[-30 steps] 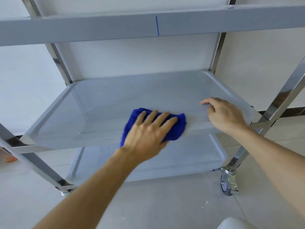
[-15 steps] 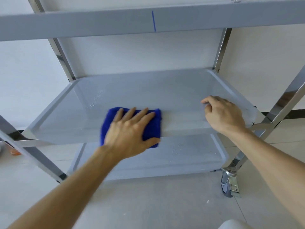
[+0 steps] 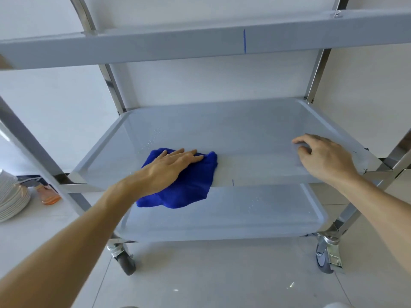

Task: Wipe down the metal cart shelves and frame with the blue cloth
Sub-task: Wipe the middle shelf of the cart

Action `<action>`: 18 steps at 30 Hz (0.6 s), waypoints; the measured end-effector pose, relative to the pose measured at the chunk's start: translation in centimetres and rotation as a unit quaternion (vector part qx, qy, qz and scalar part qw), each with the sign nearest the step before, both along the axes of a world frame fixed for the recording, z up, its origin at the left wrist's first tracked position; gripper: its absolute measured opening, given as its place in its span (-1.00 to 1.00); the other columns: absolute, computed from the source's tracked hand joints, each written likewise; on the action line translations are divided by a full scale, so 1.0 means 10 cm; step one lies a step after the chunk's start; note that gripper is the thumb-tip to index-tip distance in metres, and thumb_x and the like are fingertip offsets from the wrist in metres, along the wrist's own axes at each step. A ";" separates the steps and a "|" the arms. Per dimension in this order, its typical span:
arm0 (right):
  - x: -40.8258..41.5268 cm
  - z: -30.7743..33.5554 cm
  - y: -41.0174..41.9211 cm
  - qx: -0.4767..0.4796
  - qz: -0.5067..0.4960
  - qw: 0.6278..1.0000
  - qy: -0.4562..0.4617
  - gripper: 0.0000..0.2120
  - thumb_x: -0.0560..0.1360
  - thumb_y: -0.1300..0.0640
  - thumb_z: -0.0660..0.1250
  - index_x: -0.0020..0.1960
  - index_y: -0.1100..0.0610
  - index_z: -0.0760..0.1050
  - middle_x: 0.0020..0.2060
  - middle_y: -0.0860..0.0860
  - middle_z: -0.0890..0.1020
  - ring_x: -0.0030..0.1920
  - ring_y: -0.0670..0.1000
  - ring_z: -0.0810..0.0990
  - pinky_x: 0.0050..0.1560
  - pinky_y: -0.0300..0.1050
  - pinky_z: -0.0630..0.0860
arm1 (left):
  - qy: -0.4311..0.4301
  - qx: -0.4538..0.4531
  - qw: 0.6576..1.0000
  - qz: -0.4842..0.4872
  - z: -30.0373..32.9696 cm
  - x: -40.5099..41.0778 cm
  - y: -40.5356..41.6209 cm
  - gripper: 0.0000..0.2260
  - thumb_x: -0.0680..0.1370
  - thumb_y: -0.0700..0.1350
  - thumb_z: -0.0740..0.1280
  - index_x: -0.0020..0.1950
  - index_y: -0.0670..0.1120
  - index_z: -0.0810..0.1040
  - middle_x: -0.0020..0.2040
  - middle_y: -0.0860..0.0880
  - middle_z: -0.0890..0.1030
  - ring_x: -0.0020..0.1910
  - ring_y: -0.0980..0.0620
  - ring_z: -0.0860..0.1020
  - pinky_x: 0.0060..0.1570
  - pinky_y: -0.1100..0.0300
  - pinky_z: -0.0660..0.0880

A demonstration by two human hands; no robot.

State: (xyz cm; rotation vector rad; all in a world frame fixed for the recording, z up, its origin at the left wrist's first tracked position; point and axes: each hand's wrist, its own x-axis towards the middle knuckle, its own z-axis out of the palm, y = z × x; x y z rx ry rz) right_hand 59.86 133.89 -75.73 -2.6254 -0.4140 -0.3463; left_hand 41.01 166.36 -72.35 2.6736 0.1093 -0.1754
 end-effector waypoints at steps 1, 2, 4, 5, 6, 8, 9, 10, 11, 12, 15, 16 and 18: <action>0.00 0.00 0.01 -0.001 -0.003 1.000 0.001 -0.71 0.59 0.09 0.13 0.21 -0.12 0.53 0.28 -0.11 0.59 0.25 0.12 0.52 0.02 -0.06 0.35 | -0.003 -0.004 1.000 -0.013 0.02 -0.06 0.05 -0.58 0.73 -0.02 -0.14 0.53 0.28 0.24 0.57 0.27 0.16 0.57 0.20 0.02 0.53 0.16 -0.17; -0.01 0.00 0.02 -0.003 -0.004 1.000 0.001 -0.71 0.58 0.09 0.13 0.20 -0.13 0.52 0.28 -0.11 0.59 0.25 0.13 0.52 0.01 -0.07 0.33 | -0.019 0.002 1.000 -0.020 0.01 -0.12 0.06 -0.60 0.73 -0.03 -0.08 0.52 0.26 0.25 0.54 0.27 0.22 0.54 0.19 0.10 0.54 0.11 -0.10; -0.01 -0.01 0.02 -0.006 -0.007 1.000 0.003 -0.70 0.58 0.09 0.12 0.21 -0.13 0.51 0.29 -0.12 0.58 0.25 0.12 0.52 0.00 -0.09 0.31 | -0.075 0.009 0.997 -0.002 -0.05 -0.20 0.05 -0.64 0.70 -0.01 0.06 0.50 0.23 0.29 0.42 0.28 0.39 0.34 0.23 0.28 0.42 0.17 0.11; -0.02 -0.02 0.01 -0.009 -0.008 1.000 0.005 -0.70 0.59 0.09 0.11 0.21 -0.13 0.51 0.30 -0.12 0.58 0.26 0.11 0.52 0.01 -0.10 0.30 | -0.101 0.006 0.995 0.019 -0.09 -0.23 0.04 -0.65 0.68 0.01 0.11 0.48 0.21 0.31 0.37 0.28 0.42 0.27 0.24 0.31 0.35 0.21 0.17; -0.02 -0.02 0.01 -0.011 -0.008 1.000 0.007 -0.70 0.59 0.09 0.11 0.22 -0.13 0.51 0.31 -0.12 0.57 0.26 0.11 0.52 0.01 -0.10 0.30 | -0.126 0.002 0.991 0.035 -0.14 -0.25 0.02 -0.66 0.67 0.01 0.14 0.46 0.18 0.34 0.38 0.28 0.42 0.29 0.23 0.32 0.35 0.22 0.21; -0.01 -0.02 0.01 -0.014 -0.011 1.000 0.010 -0.71 0.59 0.08 0.11 0.21 -0.13 0.50 0.31 -0.12 0.57 0.26 0.12 0.51 0.01 -0.09 0.29 | -0.176 0.017 0.984 0.038 -0.23 -0.31 -0.03 -0.67 0.67 0.00 0.16 0.44 0.11 0.39 0.44 0.25 0.39 0.39 0.21 0.31 0.40 0.24 0.22; -0.01 -0.02 0.02 -0.014 -0.013 1.000 0.009 -0.71 0.59 0.08 0.11 0.21 -0.13 0.50 0.30 -0.12 0.57 0.26 0.12 0.51 0.01 -0.09 0.29 | -0.198 0.035 0.979 0.026 -0.26 -0.35 -0.05 -0.67 0.67 -0.02 0.17 0.43 0.08 0.41 0.45 0.23 0.39 0.41 0.19 0.31 0.42 0.23 0.21; 0.00 -0.02 0.02 -0.015 -0.015 1.000 0.008 -0.71 0.59 0.08 0.11 0.20 -0.14 0.50 0.30 -0.11 0.57 0.26 0.12 0.51 0.01 -0.09 0.30 | -0.214 0.057 0.975 0.010 -0.30 -0.39 -0.07 -0.66 0.67 -0.04 0.18 0.45 0.05 0.41 0.47 0.20 0.38 0.44 0.18 0.31 0.47 0.21 0.18; 0.00 -0.02 0.02 -0.014 -0.016 1.000 0.007 -0.71 0.58 0.08 0.11 0.20 -0.14 0.50 0.30 -0.11 0.57 0.25 0.12 0.51 0.01 -0.08 0.30 | -0.223 0.082 0.971 -0.005 -0.34 -0.44 -0.10 -0.64 0.67 -0.05 0.18 0.48 0.02 0.40 0.49 0.17 0.37 0.49 0.16 0.28 0.51 0.18 0.11; 0.00 -0.01 0.02 -0.014 -0.015 1.000 0.006 -0.71 0.58 0.08 0.11 0.19 -0.14 0.50 0.30 -0.11 0.57 0.26 0.12 0.51 0.02 -0.08 0.31 | -0.228 0.102 0.968 -0.012 -0.37 -0.48 -0.12 -0.62 0.68 -0.04 0.17 0.51 0.00 0.37 0.52 0.14 0.34 0.53 0.14 0.23 0.55 0.14 0.05; 0.00 0.00 0.03 -0.017 -0.017 1.000 0.005 -0.71 0.58 0.09 0.11 0.20 -0.13 0.50 0.31 -0.11 0.56 0.25 0.13 0.51 0.03 -0.07 0.33 | -0.218 0.138 0.966 0.003 -0.42 -0.53 -0.21 -0.54 0.69 0.10 0.03 0.57 0.00 0.26 0.57 0.14 0.23 0.59 0.16 0.07 0.57 0.06 -0.06; -0.01 0.01 0.03 -0.018 -0.019 1.000 0.007 -0.71 0.59 0.09 0.11 0.20 -0.13 0.50 0.31 -0.11 0.56 0.25 0.13 0.52 0.02 -0.07 0.33 | -0.204 0.147 0.968 0.015 -0.41 -0.50 -0.23 -0.52 0.68 0.15 -0.04 0.58 0.02 0.23 0.58 0.16 0.20 0.59 0.17 0.03 0.57 0.05 -0.09; -0.01 0.02 0.04 -0.022 -0.020 0.999 0.020 -0.72 0.60 0.09 0.11 0.22 -0.11 0.49 0.31 -0.09 0.56 0.21 0.15 0.53 0.00 -0.07 0.34 | -0.166 0.152 0.974 0.039 -0.36 -0.38 -0.24 -0.46 0.65 0.22 -0.14 0.57 0.06 0.19 0.59 0.19 0.16 0.59 0.17 0.00 0.57 0.04 -0.12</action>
